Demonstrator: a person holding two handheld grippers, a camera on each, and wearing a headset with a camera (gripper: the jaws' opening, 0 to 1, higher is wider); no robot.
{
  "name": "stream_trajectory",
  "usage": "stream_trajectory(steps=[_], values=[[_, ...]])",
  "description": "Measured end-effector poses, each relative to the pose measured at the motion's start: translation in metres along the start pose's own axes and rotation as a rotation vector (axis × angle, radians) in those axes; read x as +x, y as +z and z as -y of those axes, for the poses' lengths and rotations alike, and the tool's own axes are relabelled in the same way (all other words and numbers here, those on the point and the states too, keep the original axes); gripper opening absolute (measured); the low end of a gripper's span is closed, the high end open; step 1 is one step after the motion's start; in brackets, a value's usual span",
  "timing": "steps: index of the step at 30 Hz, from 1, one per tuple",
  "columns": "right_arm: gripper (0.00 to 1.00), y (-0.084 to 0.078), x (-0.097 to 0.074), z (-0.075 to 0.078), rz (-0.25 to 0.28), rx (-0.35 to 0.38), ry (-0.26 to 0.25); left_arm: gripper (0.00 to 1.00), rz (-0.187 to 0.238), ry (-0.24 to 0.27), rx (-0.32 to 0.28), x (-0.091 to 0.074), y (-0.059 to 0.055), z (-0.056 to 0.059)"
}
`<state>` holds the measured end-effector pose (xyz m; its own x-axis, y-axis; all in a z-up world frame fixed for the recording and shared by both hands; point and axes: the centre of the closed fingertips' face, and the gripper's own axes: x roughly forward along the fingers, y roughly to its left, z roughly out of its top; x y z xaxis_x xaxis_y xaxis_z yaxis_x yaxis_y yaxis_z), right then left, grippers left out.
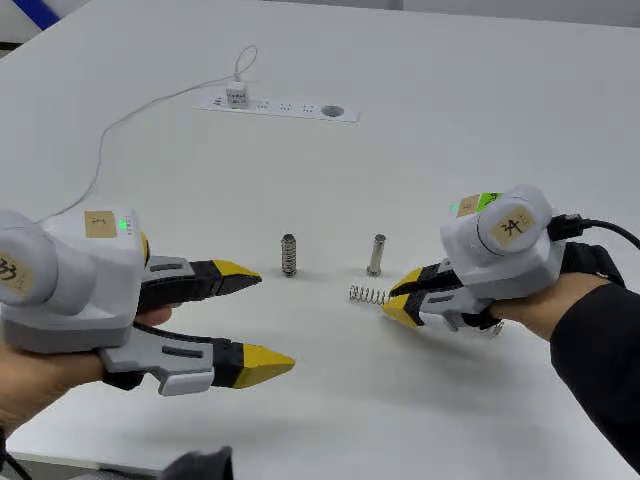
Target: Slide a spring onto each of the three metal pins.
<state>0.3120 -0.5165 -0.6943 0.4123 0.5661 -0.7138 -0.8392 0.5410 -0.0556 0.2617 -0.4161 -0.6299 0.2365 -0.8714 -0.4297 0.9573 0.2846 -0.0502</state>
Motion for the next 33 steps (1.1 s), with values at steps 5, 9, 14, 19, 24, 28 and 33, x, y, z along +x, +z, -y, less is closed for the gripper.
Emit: stream_trajectory(steps=[5,9,14,19,24,28,33], values=[[0.11,0.006,-0.005,-0.009,0.005,-0.005,0.014,0.56,-0.017,-0.010,0.025,0.004,0.001,-0.008],[0.11,0.018,-0.011,-0.018,0.018,-0.029,0.033,0.54,-0.024,-0.024,0.042,0.008,0.002,-0.009],[0.11,0.035,-0.017,-0.035,0.036,-0.059,0.079,0.51,-0.033,-0.045,0.066,0.016,0.003,-0.007],[0.11,0.046,-0.020,-0.048,0.046,-0.079,0.112,0.47,-0.037,-0.055,0.083,0.019,0.002,-0.006],[0.11,0.053,-0.023,-0.059,0.050,-0.106,0.139,0.42,-0.047,-0.066,0.107,0.021,-0.001,-0.003],[0.11,0.060,-0.025,-0.066,0.058,-0.119,0.158,0.37,-0.045,-0.075,0.134,0.023,0.000,0.001],[0.11,0.065,-0.027,-0.074,0.059,-0.138,0.178,0.28,-0.043,-0.084,0.176,0.025,0.002,0.004]])
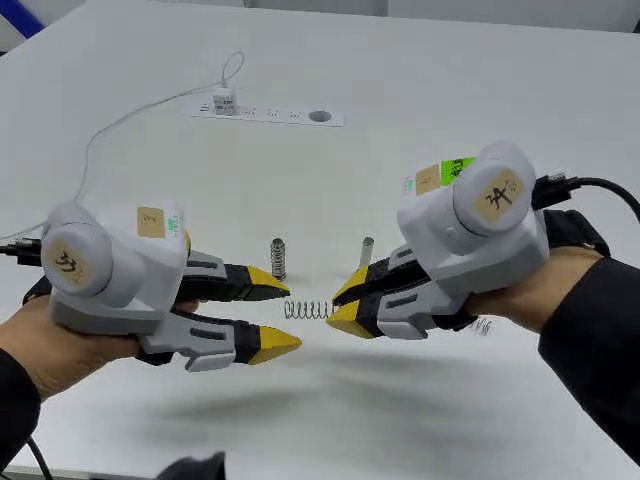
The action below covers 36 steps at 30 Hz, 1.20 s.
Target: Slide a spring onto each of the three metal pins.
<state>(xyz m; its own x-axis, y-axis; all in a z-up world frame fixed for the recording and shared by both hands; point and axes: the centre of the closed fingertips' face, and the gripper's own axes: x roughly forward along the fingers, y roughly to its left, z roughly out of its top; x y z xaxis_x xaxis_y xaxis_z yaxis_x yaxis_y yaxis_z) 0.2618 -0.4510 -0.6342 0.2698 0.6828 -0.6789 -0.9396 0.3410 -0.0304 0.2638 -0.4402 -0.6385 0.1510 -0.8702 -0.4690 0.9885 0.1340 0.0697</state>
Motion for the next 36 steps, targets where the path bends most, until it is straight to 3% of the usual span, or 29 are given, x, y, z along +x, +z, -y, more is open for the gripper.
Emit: stream_trajectory(steps=[8,21,36], values=[[0.11,0.003,0.000,-0.006,-0.001,-0.011,0.019,0.13,0.001,0.010,0.037,0.000,0.000,0.000],[0.11,0.028,-0.007,-0.012,0.045,-0.051,0.016,0.12,-0.001,0.004,0.026,0.001,0.000,0.004],[0.12,0.050,-0.001,-0.018,0.104,-0.089,0.017,0.11,0.019,-0.004,0.029,0.003,0.006,0.008]])
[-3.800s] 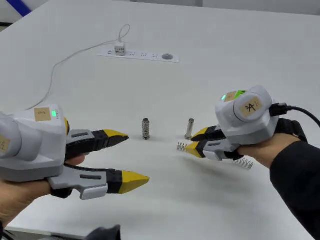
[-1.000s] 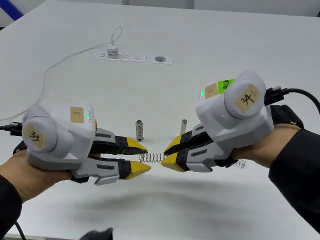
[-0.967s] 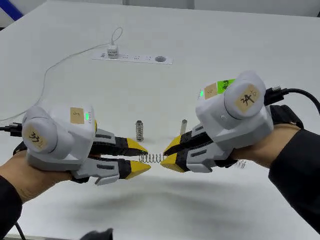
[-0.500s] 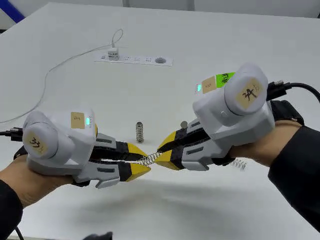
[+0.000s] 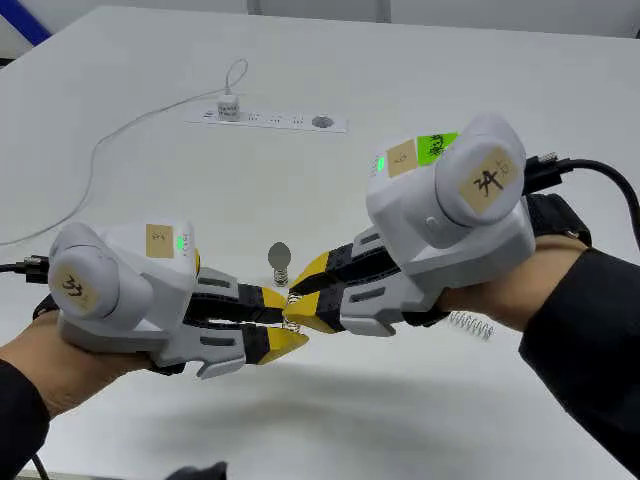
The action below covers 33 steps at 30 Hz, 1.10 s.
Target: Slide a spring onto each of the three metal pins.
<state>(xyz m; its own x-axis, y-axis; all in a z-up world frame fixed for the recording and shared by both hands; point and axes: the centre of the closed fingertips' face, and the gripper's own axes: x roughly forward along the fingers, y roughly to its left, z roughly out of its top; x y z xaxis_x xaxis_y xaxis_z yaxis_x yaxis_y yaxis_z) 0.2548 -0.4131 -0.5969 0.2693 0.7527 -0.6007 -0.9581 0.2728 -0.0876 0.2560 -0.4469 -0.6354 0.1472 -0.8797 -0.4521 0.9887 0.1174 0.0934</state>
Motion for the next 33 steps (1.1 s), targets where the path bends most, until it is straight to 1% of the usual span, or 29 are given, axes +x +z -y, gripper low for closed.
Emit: stream_trajectory(steps=[3,5,10,14,18,22,26,28,33], values=[[0.12,0.001,0.001,0.000,0.007,0.004,0.002,0.11,0.011,0.001,-0.007,0.000,0.001,-0.001],[0.12,0.001,0.002,0.001,0.006,0.001,-0.003,0.11,0.032,0.000,-0.032,-0.001,0.003,-0.001],[0.12,0.001,0.002,0.003,0.013,0.010,-0.009,0.11,0.046,0.008,-0.055,-0.003,0.003,-0.004],[0.12,0.001,0.002,0.004,0.019,0.014,-0.013,0.11,0.049,0.011,-0.063,-0.003,0.003,-0.005],[0.12,0.003,0.003,0.004,0.025,0.002,-0.016,0.11,0.054,0.011,-0.070,-0.002,0.004,-0.005],[0.12,0.002,0.002,0.004,0.022,0.011,-0.014,0.12,0.047,0.008,-0.073,-0.002,0.003,-0.004],[0.12,0.003,0.000,0.007,0.029,0.019,-0.023,0.18,0.036,0.009,-0.080,-0.002,0.000,-0.004],[0.12,0.002,-0.002,0.009,0.030,0.023,-0.027,0.18,0.038,0.009,-0.082,-0.002,0.000,-0.004],[0.12,0.000,-0.006,0.015,0.031,0.038,-0.043,0.24,0.048,0.018,-0.109,-0.005,0.000,-0.007]])
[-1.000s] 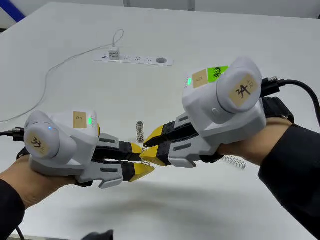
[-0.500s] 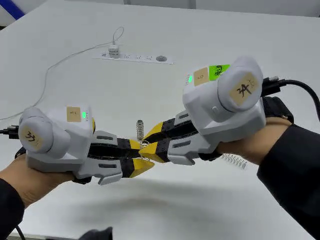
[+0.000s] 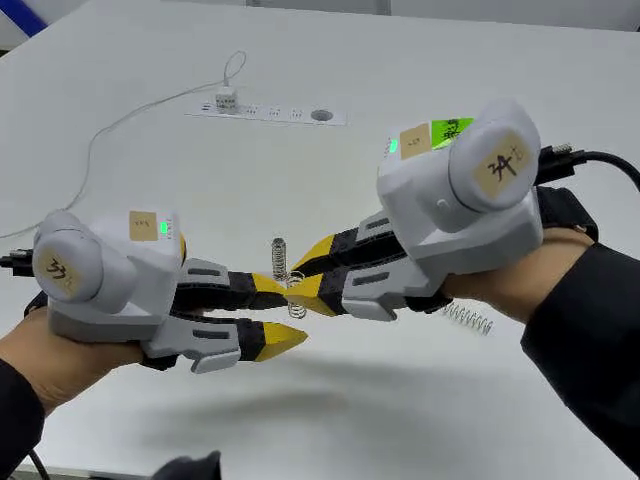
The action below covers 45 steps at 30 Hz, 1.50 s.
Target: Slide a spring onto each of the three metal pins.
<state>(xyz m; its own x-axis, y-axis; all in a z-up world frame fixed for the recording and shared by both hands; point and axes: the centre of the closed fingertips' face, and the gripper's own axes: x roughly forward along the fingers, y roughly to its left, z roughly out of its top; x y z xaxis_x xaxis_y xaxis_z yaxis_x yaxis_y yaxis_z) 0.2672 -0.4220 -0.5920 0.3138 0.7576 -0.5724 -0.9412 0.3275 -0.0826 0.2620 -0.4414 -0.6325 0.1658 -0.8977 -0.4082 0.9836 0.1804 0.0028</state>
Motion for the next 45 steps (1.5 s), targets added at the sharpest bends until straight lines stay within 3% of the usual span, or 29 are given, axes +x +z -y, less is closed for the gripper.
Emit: stream_trajectory(steps=[13,26,36,45], values=[[0.12,-0.009,-0.016,0.027,0.000,0.046,-0.073,0.36,0.018,0.039,-0.060,-0.010,-0.003,-0.007],[0.12,-0.015,-0.033,0.053,0.013,0.086,-0.152,0.40,0.074,0.084,-0.128,-0.023,-0.001,-0.013],[0.12,-0.017,-0.046,0.081,0.029,0.125,-0.235,0.43,0.079,0.095,-0.147,-0.023,-0.004,-0.013],[0.12,-0.024,-0.045,0.104,0.041,0.164,-0.308,0.46,0.081,0.105,-0.157,-0.025,-0.005,-0.015]])
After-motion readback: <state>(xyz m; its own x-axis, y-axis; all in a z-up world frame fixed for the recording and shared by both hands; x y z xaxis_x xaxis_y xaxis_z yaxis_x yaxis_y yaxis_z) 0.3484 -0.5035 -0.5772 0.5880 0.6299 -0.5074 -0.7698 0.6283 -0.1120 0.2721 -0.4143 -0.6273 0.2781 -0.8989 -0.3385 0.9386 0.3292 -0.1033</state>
